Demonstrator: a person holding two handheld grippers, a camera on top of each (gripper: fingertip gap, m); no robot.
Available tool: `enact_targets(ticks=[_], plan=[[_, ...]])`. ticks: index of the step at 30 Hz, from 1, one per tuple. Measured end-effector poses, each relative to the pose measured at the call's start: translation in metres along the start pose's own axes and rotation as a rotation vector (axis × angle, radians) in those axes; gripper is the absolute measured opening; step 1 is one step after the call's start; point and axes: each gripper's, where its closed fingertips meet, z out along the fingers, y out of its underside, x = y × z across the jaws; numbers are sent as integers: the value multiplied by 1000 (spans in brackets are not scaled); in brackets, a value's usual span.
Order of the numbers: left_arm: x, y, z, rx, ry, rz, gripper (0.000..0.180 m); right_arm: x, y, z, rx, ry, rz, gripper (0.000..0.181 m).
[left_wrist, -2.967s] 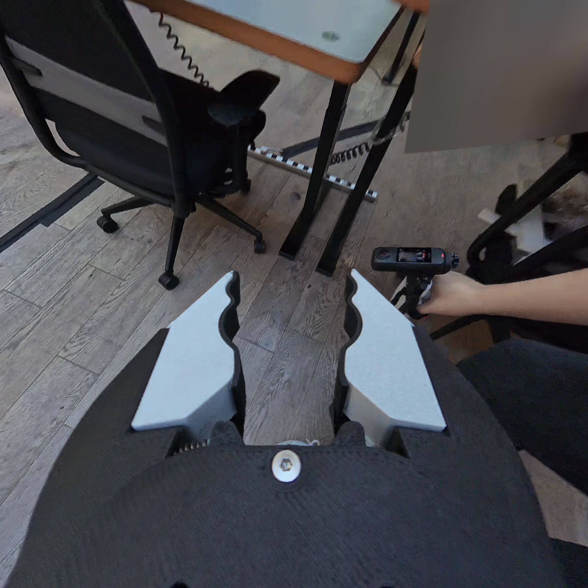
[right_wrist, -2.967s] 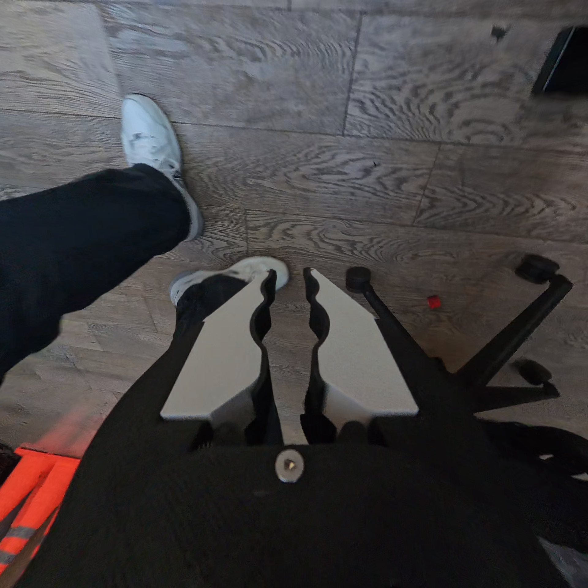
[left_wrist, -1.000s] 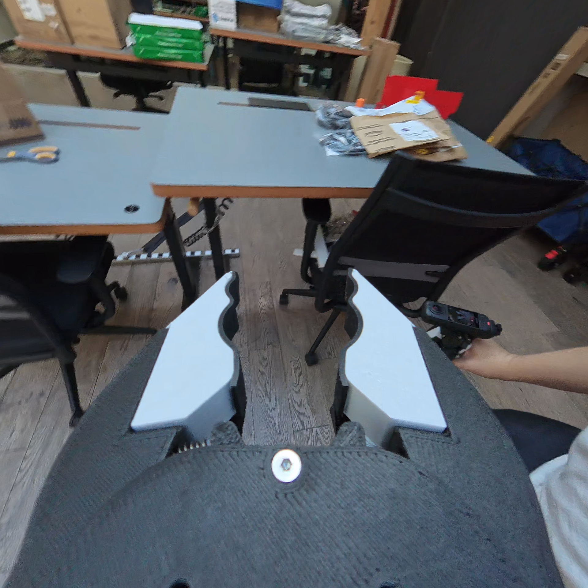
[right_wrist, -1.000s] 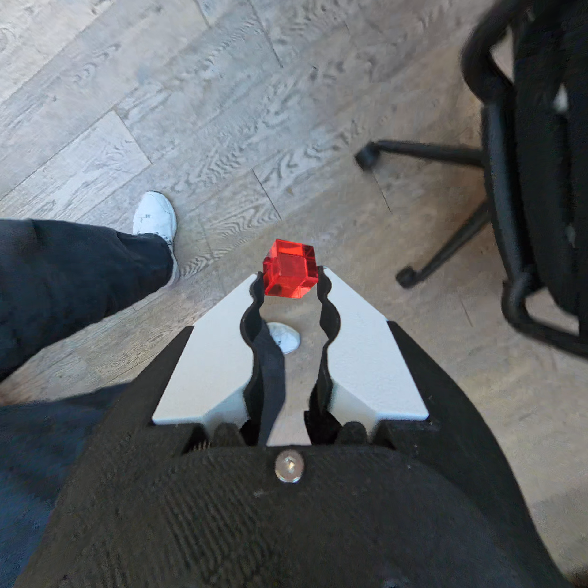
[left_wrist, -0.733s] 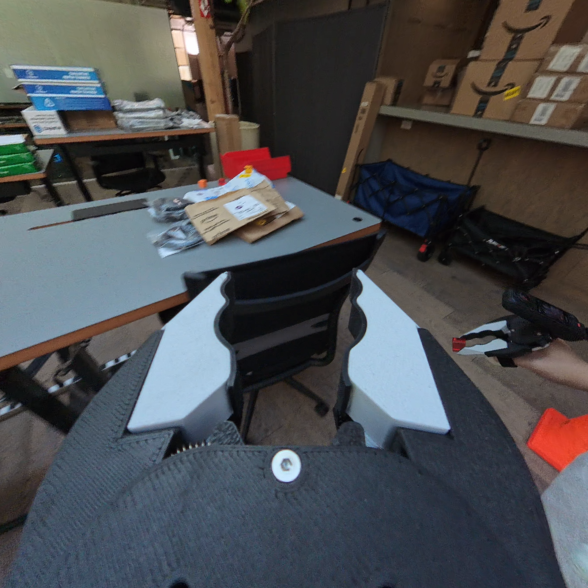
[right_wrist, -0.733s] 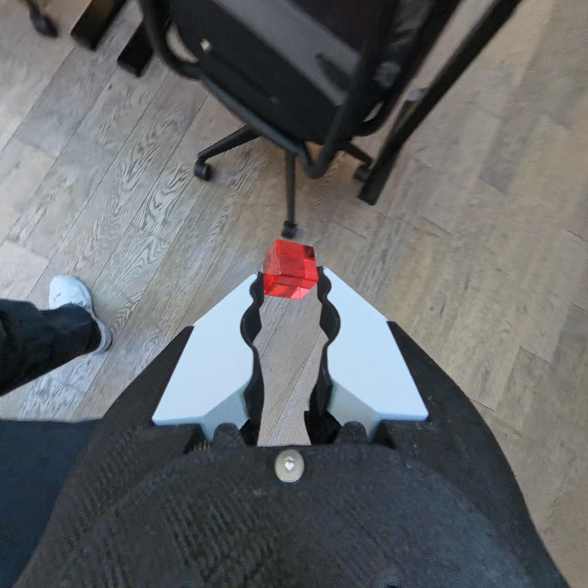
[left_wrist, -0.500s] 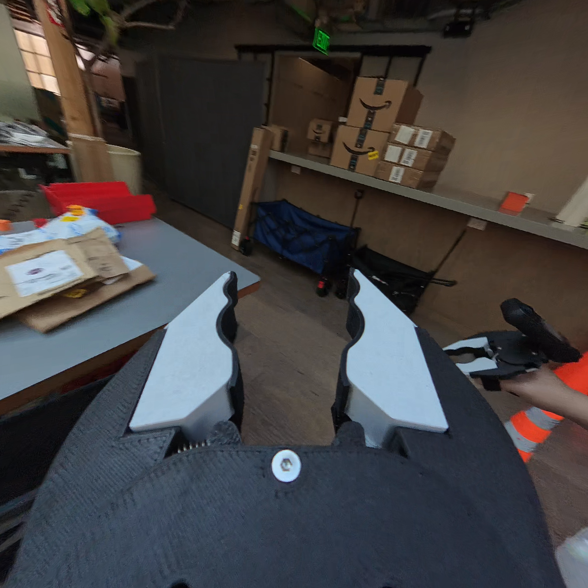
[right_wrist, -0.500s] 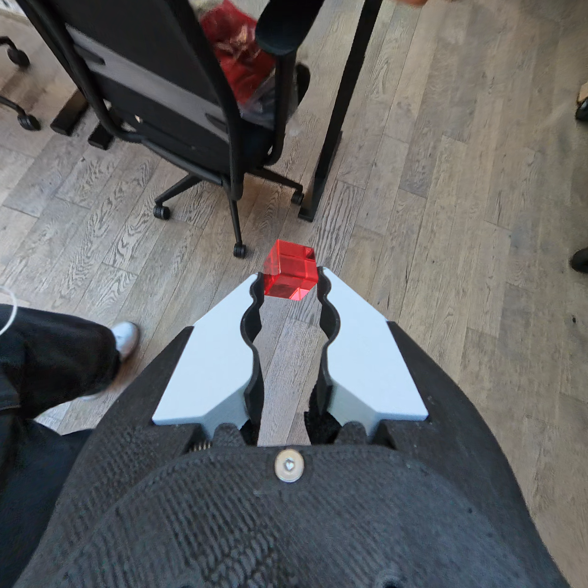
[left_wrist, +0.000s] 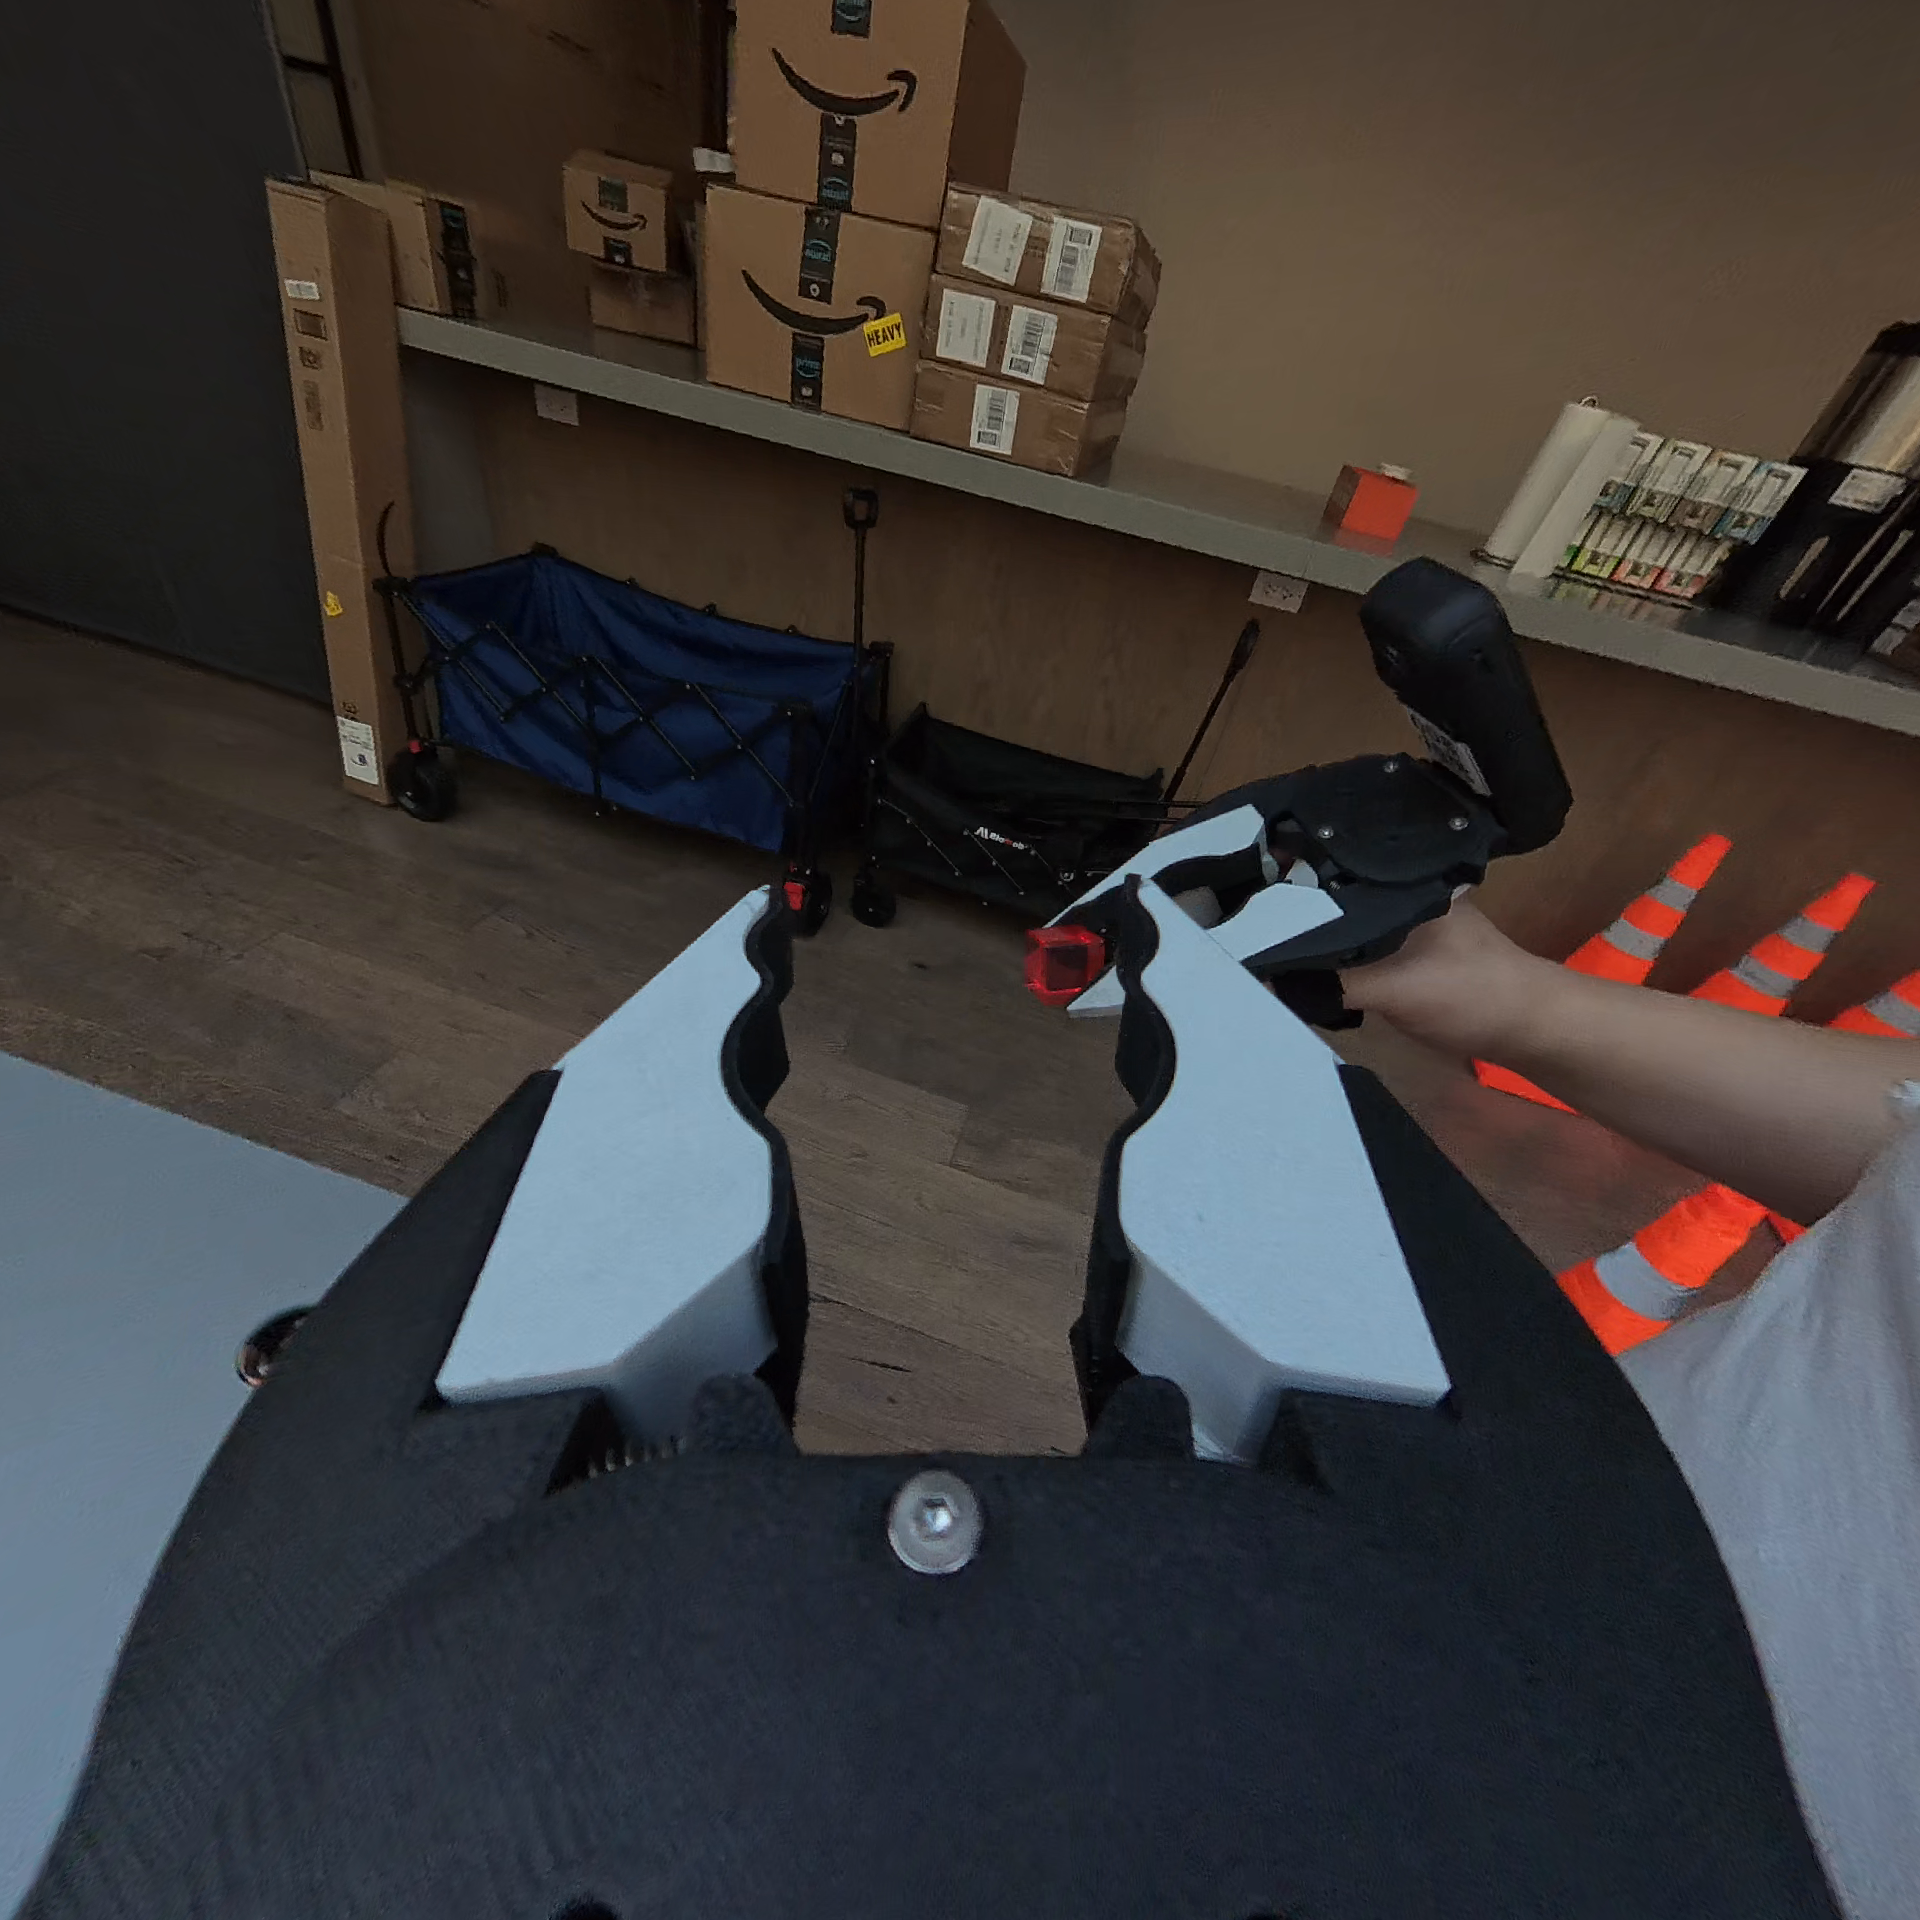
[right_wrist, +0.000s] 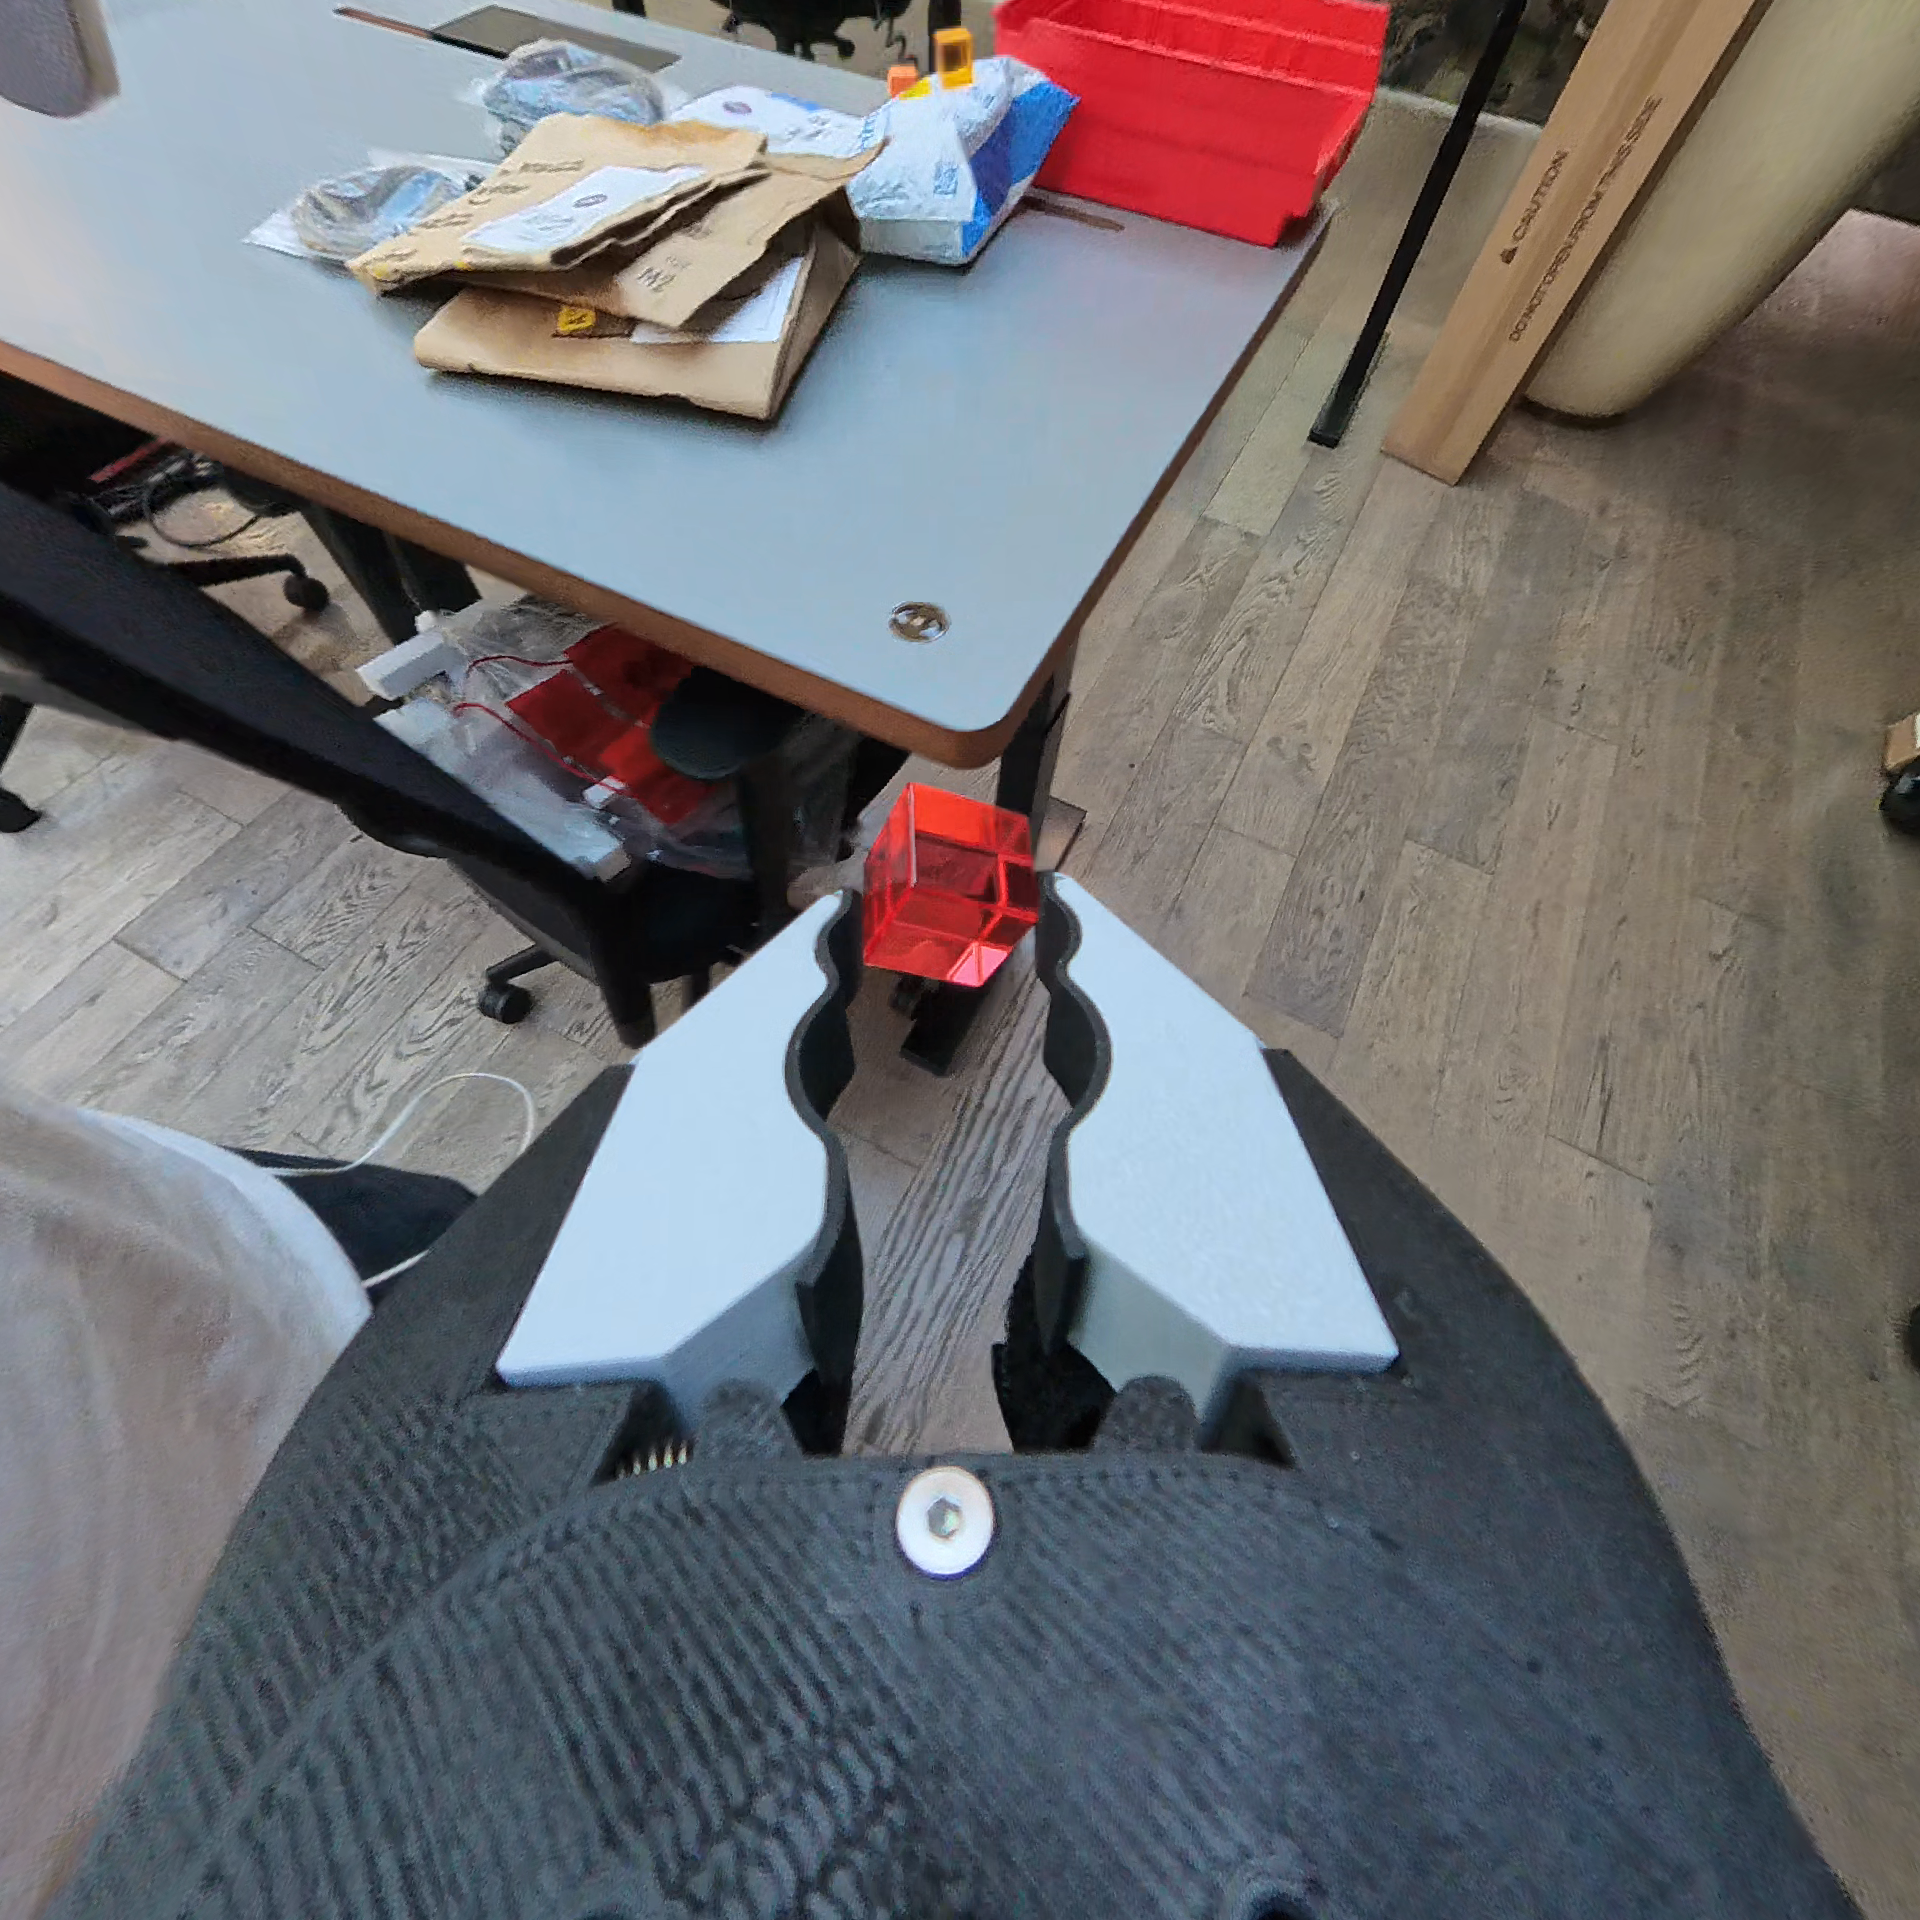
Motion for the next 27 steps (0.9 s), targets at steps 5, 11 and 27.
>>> enact_targets(ticks=[5, 11, 27], plan=[[-84, -21, 67, -85, -46, 97, 55, 101, -49, 51, 72, 6, 18, 31], [-211, -18, 127, -79, -243, -11, 52, 189, -85, 142, 115, -165, -22, 31], [-412, 29, 147, 69, -1035, -319, 47, 256, -216, 418, 38, -920, -372, 29]])
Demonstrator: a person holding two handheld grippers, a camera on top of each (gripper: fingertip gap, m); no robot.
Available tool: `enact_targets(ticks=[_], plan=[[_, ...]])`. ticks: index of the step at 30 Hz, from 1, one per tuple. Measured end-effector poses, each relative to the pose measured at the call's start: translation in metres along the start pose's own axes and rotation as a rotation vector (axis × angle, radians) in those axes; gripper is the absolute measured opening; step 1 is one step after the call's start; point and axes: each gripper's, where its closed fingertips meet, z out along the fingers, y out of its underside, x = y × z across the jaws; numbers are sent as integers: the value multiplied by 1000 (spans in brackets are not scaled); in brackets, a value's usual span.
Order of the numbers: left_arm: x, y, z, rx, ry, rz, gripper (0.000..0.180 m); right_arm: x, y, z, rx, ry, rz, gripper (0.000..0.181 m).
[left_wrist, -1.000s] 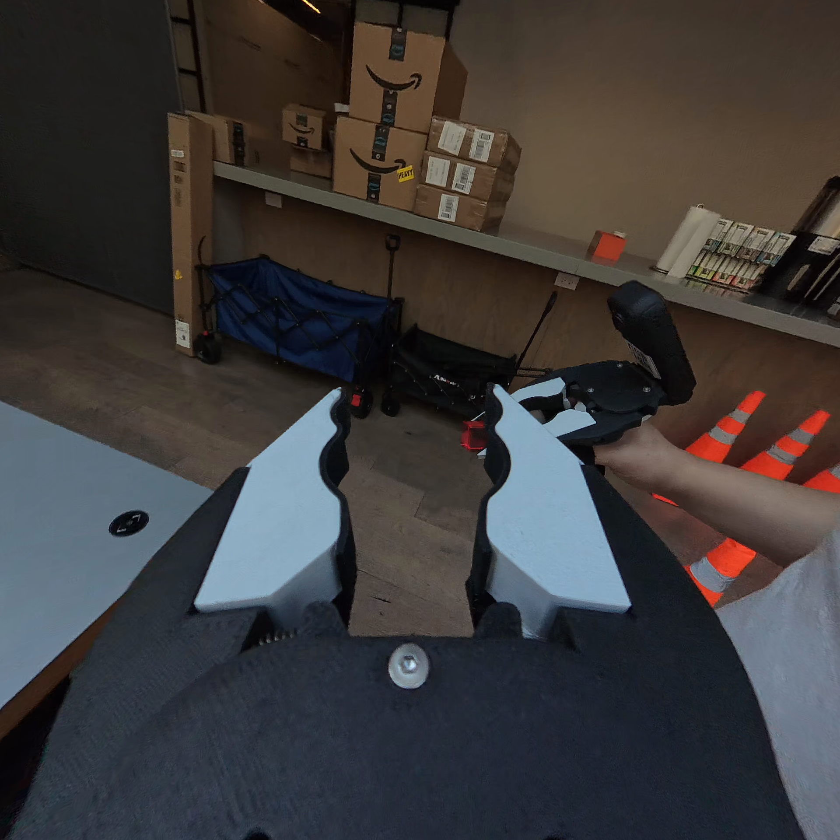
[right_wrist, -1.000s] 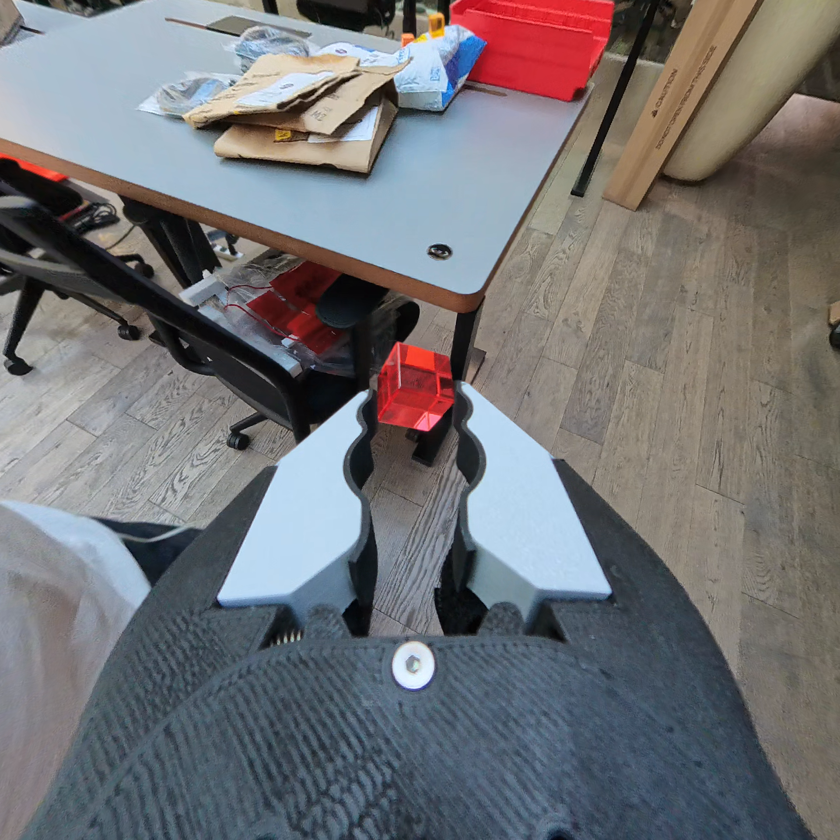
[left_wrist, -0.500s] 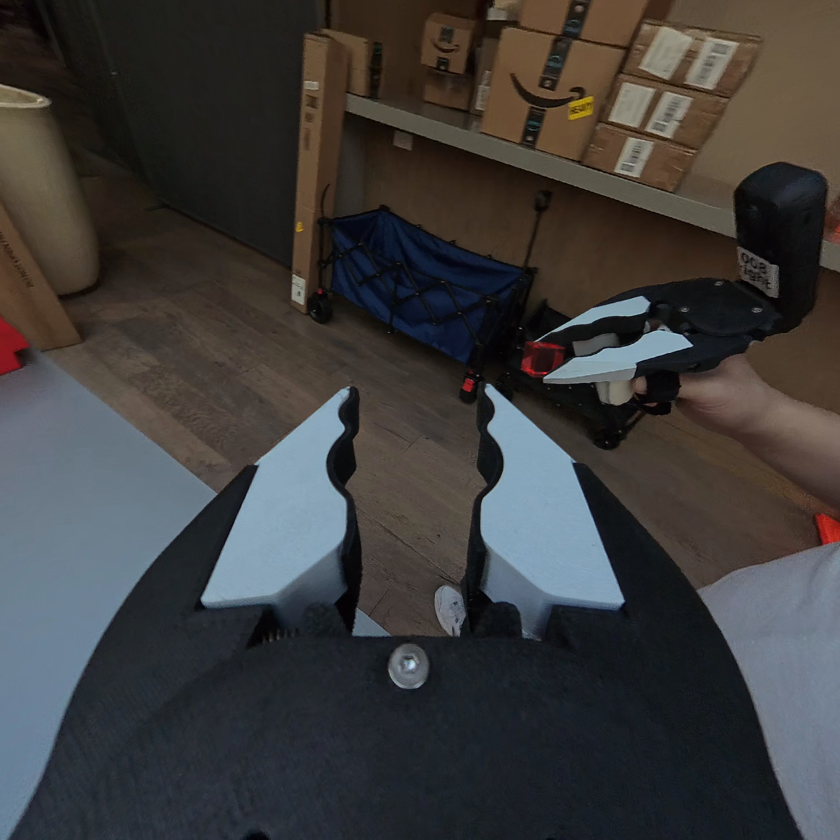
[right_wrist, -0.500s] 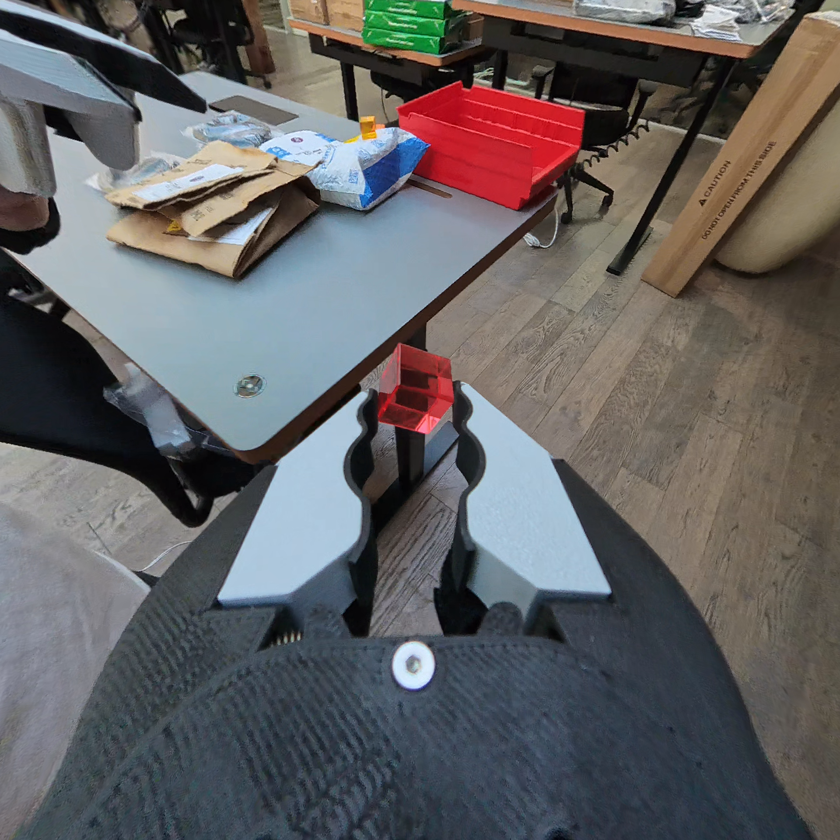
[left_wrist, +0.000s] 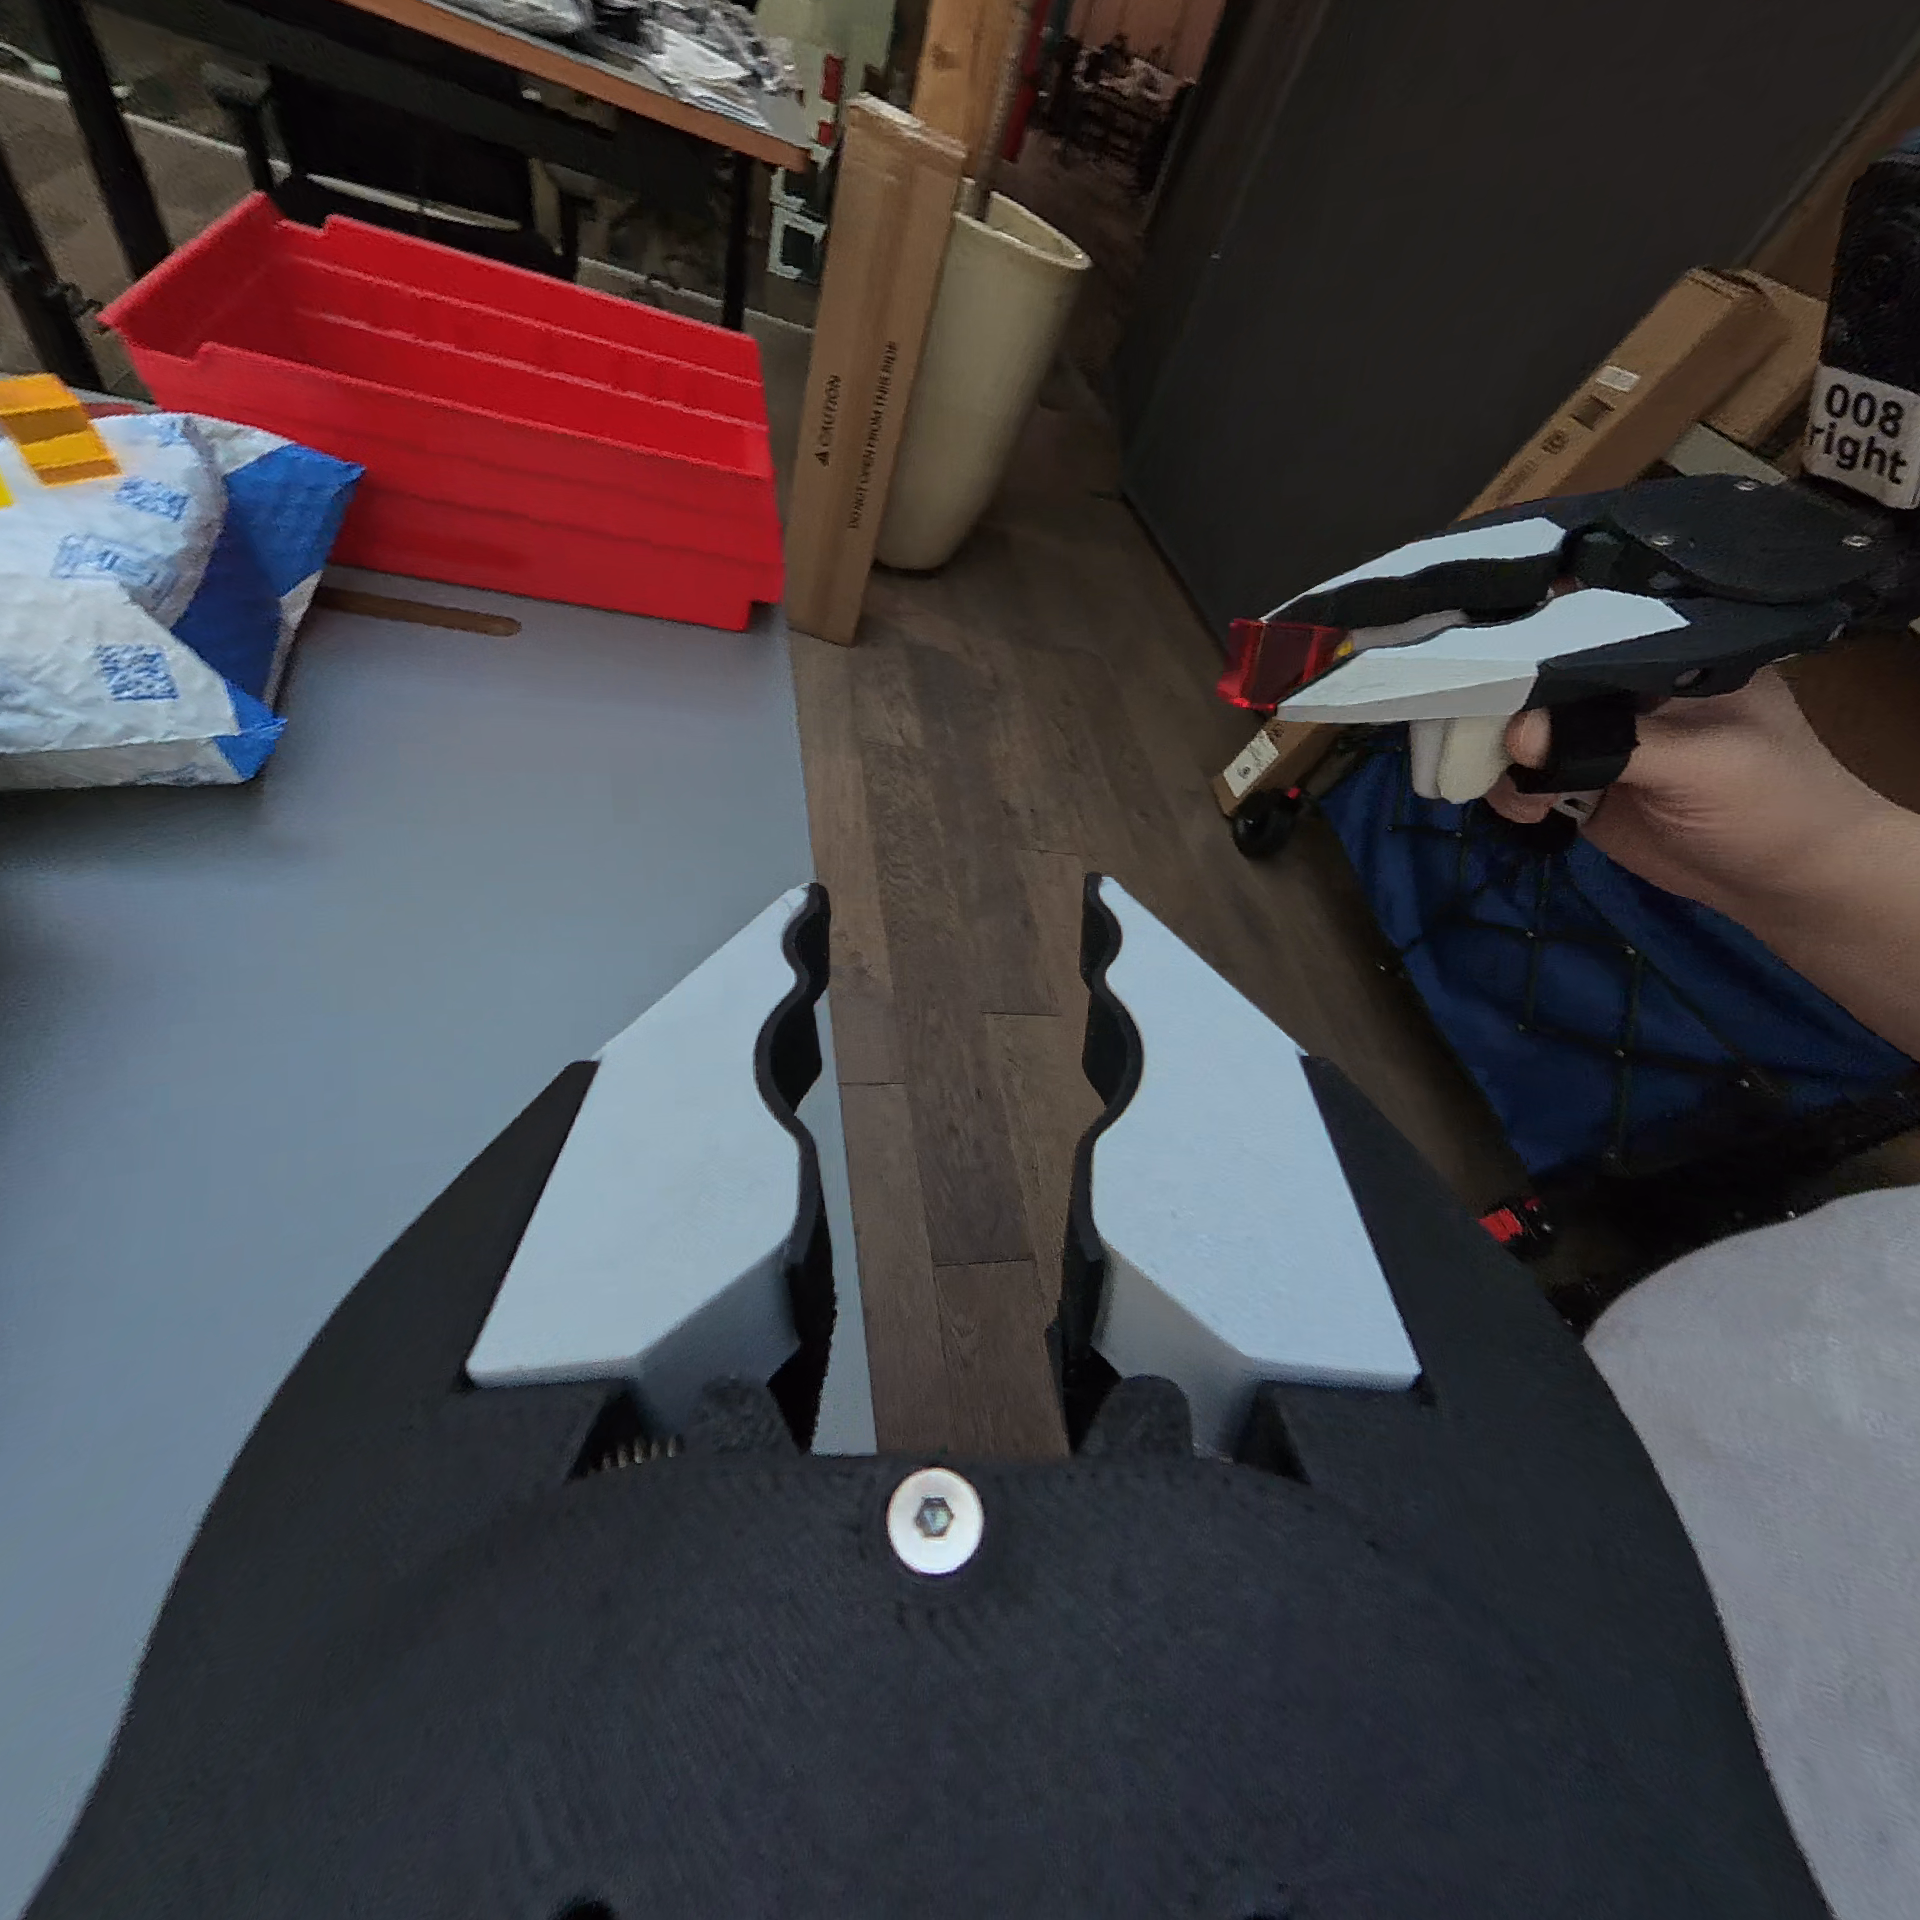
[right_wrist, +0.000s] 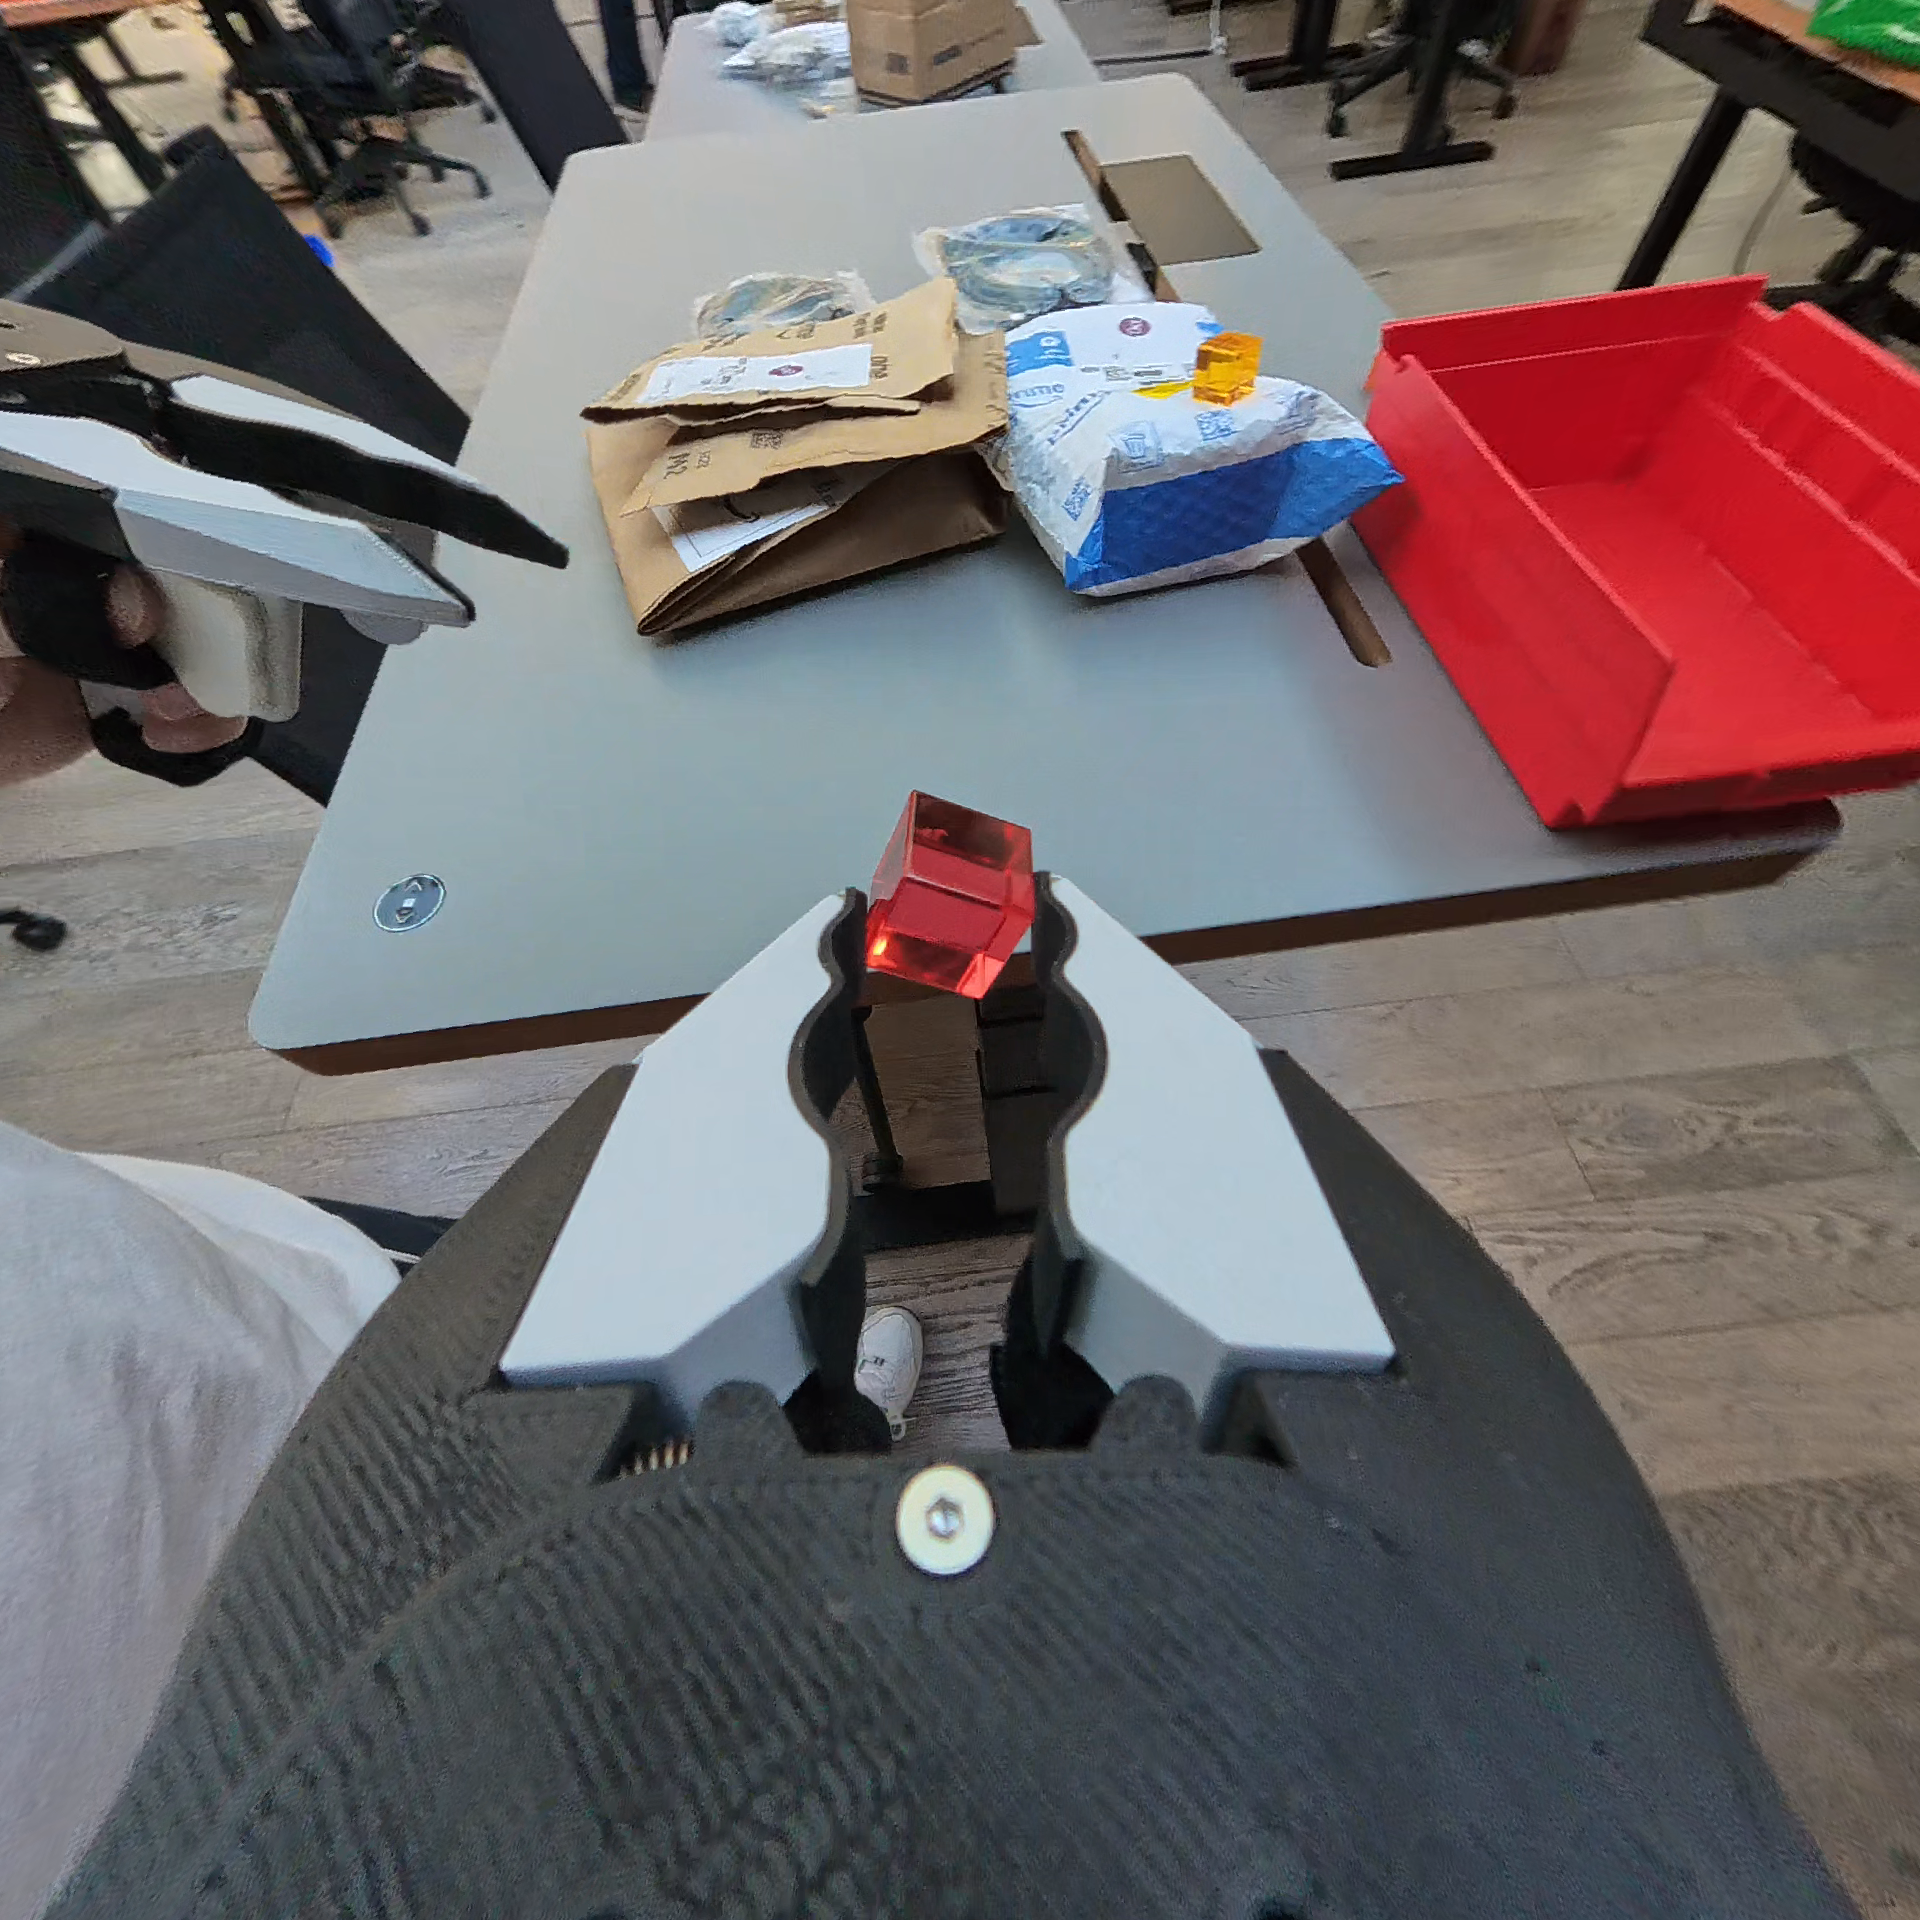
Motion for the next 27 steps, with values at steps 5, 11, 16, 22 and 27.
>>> enact_targets(ticks=[5, 11, 16, 22, 27], plan=[[-51, 2, 34, 1, -101, -80, 44, 58, 5, 94, -91, -142, -4, 29], [-89, -27, 82, -2, -225, -84, 46, 103, -21, 140, -120, -301, -101, 29], [-131, -34, 123, 2, -440, -109, 47, 162, -50, 148, -88, -434, -225, 28], [-128, -69, 185, 208, -587, -281, 44, 202, -64, 134, -103, -775, -254, 28], [-94, -103, 222, 390, -491, -448, 44, 198, -66, 123, -107, -945, -302, 27]])
